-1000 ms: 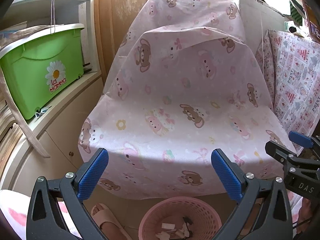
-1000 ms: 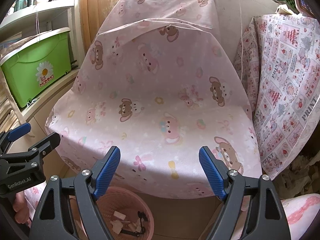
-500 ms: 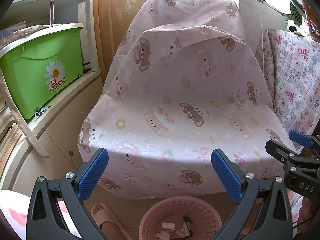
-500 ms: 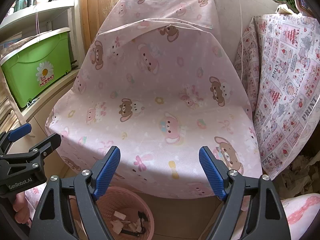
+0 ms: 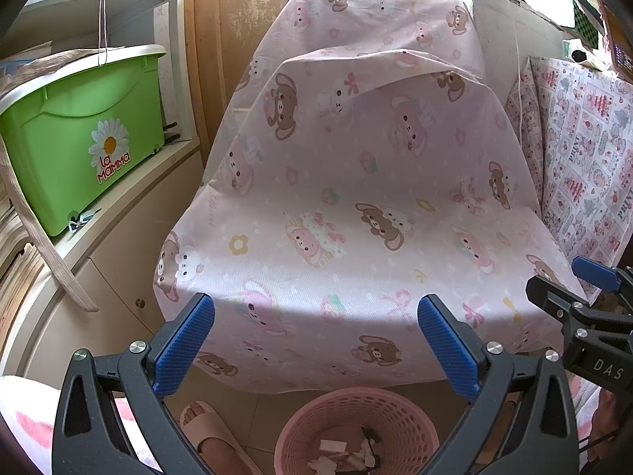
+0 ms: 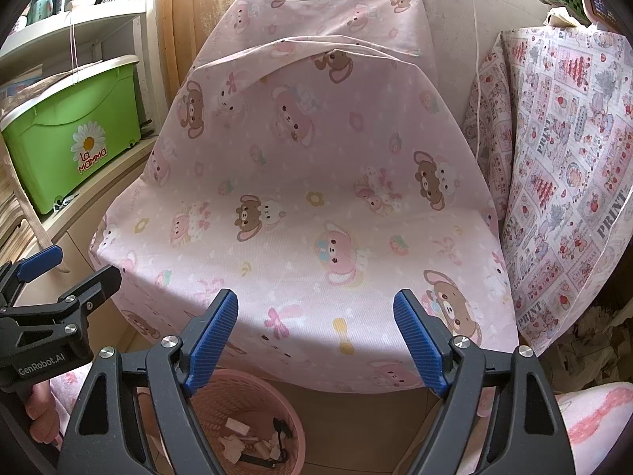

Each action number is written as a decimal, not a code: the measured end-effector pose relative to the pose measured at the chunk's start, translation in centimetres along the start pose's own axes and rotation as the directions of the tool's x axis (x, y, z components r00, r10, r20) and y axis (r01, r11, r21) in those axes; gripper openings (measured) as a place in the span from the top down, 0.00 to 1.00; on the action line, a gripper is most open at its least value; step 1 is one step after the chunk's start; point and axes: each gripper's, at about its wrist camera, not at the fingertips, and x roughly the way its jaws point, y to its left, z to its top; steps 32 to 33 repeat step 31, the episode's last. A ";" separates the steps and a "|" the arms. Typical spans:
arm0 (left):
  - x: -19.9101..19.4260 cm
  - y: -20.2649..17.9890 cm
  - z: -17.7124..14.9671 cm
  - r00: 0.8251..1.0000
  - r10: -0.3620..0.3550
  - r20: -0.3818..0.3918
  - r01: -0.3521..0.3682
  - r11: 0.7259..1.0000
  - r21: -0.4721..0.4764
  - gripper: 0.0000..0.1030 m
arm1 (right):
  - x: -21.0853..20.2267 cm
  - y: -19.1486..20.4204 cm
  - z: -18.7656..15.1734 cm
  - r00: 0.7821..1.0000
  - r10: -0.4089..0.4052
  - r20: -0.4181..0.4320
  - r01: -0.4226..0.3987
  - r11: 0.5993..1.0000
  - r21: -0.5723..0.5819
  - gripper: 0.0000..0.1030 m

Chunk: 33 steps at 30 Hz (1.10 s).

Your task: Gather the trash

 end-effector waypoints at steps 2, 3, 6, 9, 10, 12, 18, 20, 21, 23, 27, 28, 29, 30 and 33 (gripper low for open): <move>0.0 0.0 0.0 1.000 -0.001 -0.001 0.001 1.000 0.000 0.01 | 0.0 0.0 0.0 1.000 0.000 0.000 0.000 1.000 -0.001 0.20; 0.0 0.0 0.0 1.000 0.000 0.000 0.000 1.000 0.000 0.01 | 0.0 0.0 0.0 1.000 0.000 0.000 0.000 1.000 0.000 0.20; 0.0 0.0 0.0 1.000 0.000 0.000 0.000 1.000 0.001 0.01 | 0.0 0.0 0.0 1.000 -0.001 -0.001 0.001 1.000 0.000 0.20; 0.0 0.0 0.0 1.000 0.000 -0.001 0.000 1.000 -0.001 0.01 | 0.0 0.0 0.0 1.000 -0.001 -0.001 0.001 1.000 0.003 0.20; 0.0 0.0 0.0 1.000 -0.001 -0.001 0.001 1.000 -0.001 0.01 | 0.0 0.0 0.0 1.000 -0.001 -0.002 0.001 1.000 0.002 0.20; 0.0 0.0 0.0 1.000 -0.003 0.000 0.003 1.000 -0.003 0.01 | 0.0 0.0 0.0 1.000 -0.001 -0.001 0.001 1.000 0.002 0.20; 0.0 -0.1 -0.1 1.000 -0.004 0.000 0.004 1.000 -0.004 0.01 | 0.0 0.0 0.0 1.000 0.001 -0.001 -0.001 1.000 0.002 0.20; 0.0 0.0 0.0 1.000 -0.002 0.001 0.002 1.000 -0.003 0.01 | 0.0 0.0 0.0 1.000 -0.001 -0.001 0.001 1.000 0.000 0.20; 0.0 -0.1 -0.1 1.000 -0.001 0.001 0.001 1.000 -0.002 0.01 | 0.0 0.0 0.0 1.000 -0.001 0.000 0.001 1.000 0.000 0.20; 0.0 -0.1 -0.1 1.000 -0.002 0.000 0.002 1.000 -0.002 0.01 | 0.0 0.0 0.0 1.000 -0.001 0.000 0.001 1.000 0.000 0.20; 0.1 -0.1 -0.1 1.000 0.000 -0.001 0.000 1.000 -0.003 0.01 | 0.0 0.0 0.0 1.000 -0.002 0.000 0.002 1.000 0.001 0.20; 0.1 -0.1 -0.1 1.000 0.000 -0.003 0.000 1.000 -0.004 0.01 | 0.0 0.0 0.0 1.000 -0.002 0.000 0.002 1.000 0.002 0.20; 0.1 -0.1 -0.1 1.000 0.000 -0.004 0.000 1.000 -0.005 0.01 | 0.0 0.0 0.0 1.000 -0.002 0.000 0.002 1.000 0.001 0.20; 0.1 -0.1 -0.2 1.000 -0.002 -0.007 0.001 1.000 -0.006 0.01 | 0.0 0.0 0.0 1.000 -0.002 -0.001 0.002 1.000 0.002 0.20; 0.1 -0.1 -0.2 1.000 -0.004 -0.007 0.004 1.000 -0.006 0.01 | 0.0 0.0 0.0 1.000 -0.002 -0.002 0.002 1.000 0.003 0.20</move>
